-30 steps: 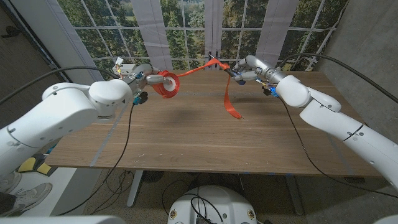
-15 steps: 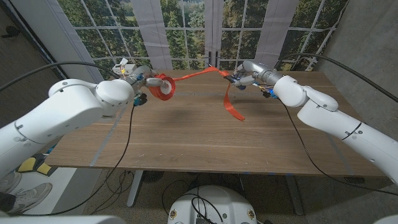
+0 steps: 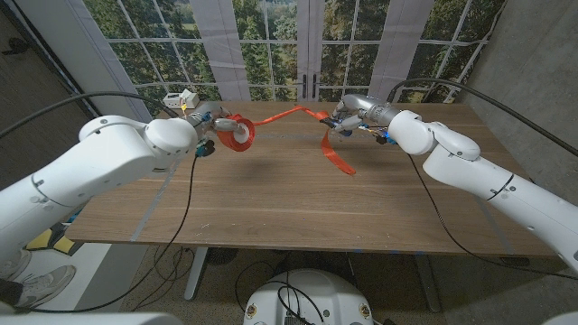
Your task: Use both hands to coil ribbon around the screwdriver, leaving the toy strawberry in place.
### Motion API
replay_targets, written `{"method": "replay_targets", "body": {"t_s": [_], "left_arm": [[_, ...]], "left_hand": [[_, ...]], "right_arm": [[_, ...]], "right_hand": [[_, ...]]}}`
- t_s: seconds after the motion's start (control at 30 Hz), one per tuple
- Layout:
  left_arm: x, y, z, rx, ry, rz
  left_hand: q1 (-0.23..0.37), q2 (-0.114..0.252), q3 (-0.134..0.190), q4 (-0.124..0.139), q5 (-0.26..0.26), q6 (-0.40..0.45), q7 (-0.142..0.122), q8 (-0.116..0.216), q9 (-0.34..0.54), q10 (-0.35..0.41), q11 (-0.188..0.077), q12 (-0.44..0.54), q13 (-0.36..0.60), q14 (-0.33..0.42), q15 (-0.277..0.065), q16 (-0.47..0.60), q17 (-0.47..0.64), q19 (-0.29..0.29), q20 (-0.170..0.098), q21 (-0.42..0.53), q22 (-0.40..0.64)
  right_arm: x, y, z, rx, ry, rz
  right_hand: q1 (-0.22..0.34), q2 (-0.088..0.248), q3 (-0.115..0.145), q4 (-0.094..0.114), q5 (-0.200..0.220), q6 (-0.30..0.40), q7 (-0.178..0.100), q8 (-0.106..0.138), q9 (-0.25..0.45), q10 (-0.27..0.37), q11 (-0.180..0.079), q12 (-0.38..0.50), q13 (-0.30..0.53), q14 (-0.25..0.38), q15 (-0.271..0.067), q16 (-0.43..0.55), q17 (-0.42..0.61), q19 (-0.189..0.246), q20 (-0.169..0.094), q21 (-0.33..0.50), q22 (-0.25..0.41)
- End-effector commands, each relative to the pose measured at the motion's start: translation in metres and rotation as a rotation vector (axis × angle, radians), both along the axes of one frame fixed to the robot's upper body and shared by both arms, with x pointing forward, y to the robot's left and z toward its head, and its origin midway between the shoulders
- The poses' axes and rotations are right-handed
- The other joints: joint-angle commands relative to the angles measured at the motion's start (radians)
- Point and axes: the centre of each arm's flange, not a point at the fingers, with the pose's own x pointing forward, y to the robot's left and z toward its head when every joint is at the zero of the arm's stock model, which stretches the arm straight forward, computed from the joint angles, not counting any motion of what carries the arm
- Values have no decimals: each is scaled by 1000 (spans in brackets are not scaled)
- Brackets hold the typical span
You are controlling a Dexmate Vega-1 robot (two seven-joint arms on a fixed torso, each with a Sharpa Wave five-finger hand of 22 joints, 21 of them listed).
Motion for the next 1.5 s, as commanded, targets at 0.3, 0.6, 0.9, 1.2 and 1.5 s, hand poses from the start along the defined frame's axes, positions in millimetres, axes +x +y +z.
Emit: {"method": "replay_targets", "body": {"t_s": [0.3, 0.6, 0.9, 1.2, 1.5], "left_arm": [[20, -3, -23, -7, 69, -7], [25, -3, -30, 10, 81, 27], [30, -4, -34, 58, 114, 96], [39, 0, -43, 56, 150, 117], [44, 2, -50, 69, 169, 146]], "left_hand": [[74, 77, 26, 13, 3, 238, -18, 8, -10, 325, -299, -18, 187, 249, -309, -11, 161, 6, -10, 2, -2], [65, 59, 29, 7, 0, 261, -38, 15, -27, 337, -303, -45, 156, 265, -314, -28, 144, 25, -22, 2, -8], [51, 48, 32, 7, -1, 272, -45, 18, -44, 347, -301, -70, 130, 278, -318, -43, 133, 39, -31, 1, -15], [44, 41, 34, 5, -3, 277, -49, 18, -57, 358, -307, -87, 112, 283, -323, -50, 132, 45, -37, 0, -20], [37, 26, 31, 0, -6, 288, -70, 21, -74, 369, -309, -112, 88, 296, -331, -56, 129, 54, -45, -1, -27]], "right_arm": [[8, 16, -16, -114, 31, -36], [11, 24, -22, -150, 28, -58], [21, 32, -30, -192, 90, -62], [29, 39, -38, -219, 119, -63], [35, 43, -43, -232, 110, -83]], "right_hand": [[130, 105, 3, -8, 11, 189, -159, 6, -4, 136, -69, -7, -14, 55, -148, -2, -7, 25, -26, 9, -2], [134, 95, 7, -16, 14, 197, -151, 6, -10, 154, -65, -14, -31, 70, -145, -5, -14, 31, -19, 9, -3], [135, 89, 11, -19, 12, 202, -147, 5, -15, 163, -59, -18, -40, 83, -142, -7, -21, 37, -17, 9, -4], [132, 87, 13, -19, 9, 203, -146, 3, -19, 164, -57, -20, -40, 86, -142, -9, -24, 42, -17, 10, -4], [127, 86, 16, -18, 5, 204, -144, 2, -22, 164, -57, -22, -37, 89, -143, -11, -26, 48, -18, 10, -4]]}}
